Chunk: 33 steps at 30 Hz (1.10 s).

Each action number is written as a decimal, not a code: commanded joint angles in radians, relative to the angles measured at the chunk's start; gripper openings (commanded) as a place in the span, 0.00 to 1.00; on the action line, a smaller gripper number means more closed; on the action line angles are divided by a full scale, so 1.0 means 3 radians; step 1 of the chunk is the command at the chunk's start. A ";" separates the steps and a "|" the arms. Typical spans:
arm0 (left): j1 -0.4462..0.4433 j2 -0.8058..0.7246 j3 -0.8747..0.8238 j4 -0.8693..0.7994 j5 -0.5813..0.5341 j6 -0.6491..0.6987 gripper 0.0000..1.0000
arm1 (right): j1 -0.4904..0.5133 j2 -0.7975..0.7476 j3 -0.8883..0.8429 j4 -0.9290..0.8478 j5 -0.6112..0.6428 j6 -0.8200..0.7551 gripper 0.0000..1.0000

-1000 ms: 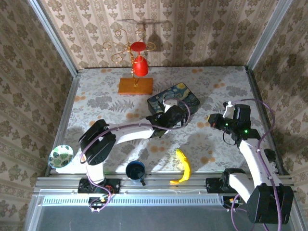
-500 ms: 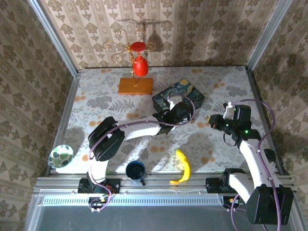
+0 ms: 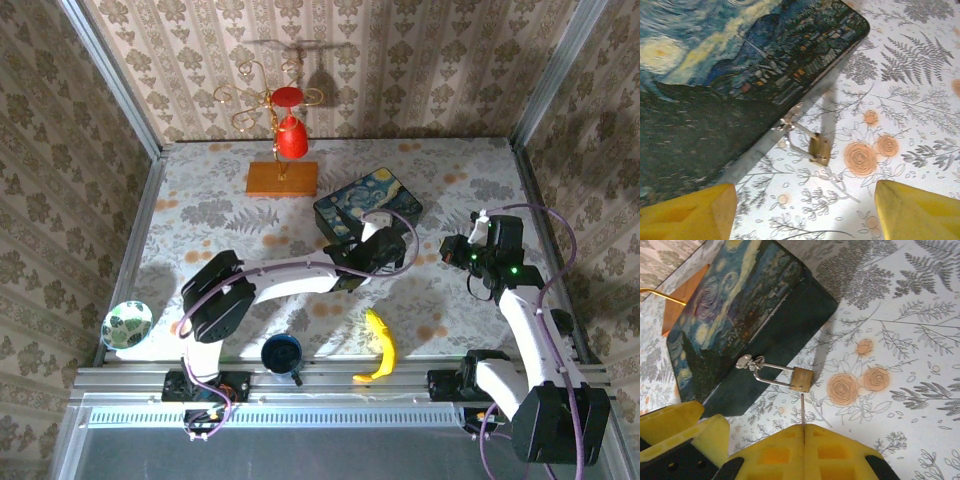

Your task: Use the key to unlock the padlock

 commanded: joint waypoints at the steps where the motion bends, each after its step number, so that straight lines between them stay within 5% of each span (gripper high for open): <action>1: 0.0064 0.0173 0.0043 0.0020 0.0250 -0.0083 0.71 | -0.0016 0.0011 0.0155 -0.0131 0.0136 0.0065 0.00; 25: 0.0497 0.0178 -0.0252 0.0163 0.0227 -0.0112 0.72 | -0.0016 -0.0004 0.0163 -0.0193 0.0046 -0.0046 0.00; 33: 0.0296 0.0507 -0.0009 0.0544 0.0396 -0.0287 0.90 | -0.0016 0.0044 0.0110 -0.0101 0.0016 -0.0001 0.00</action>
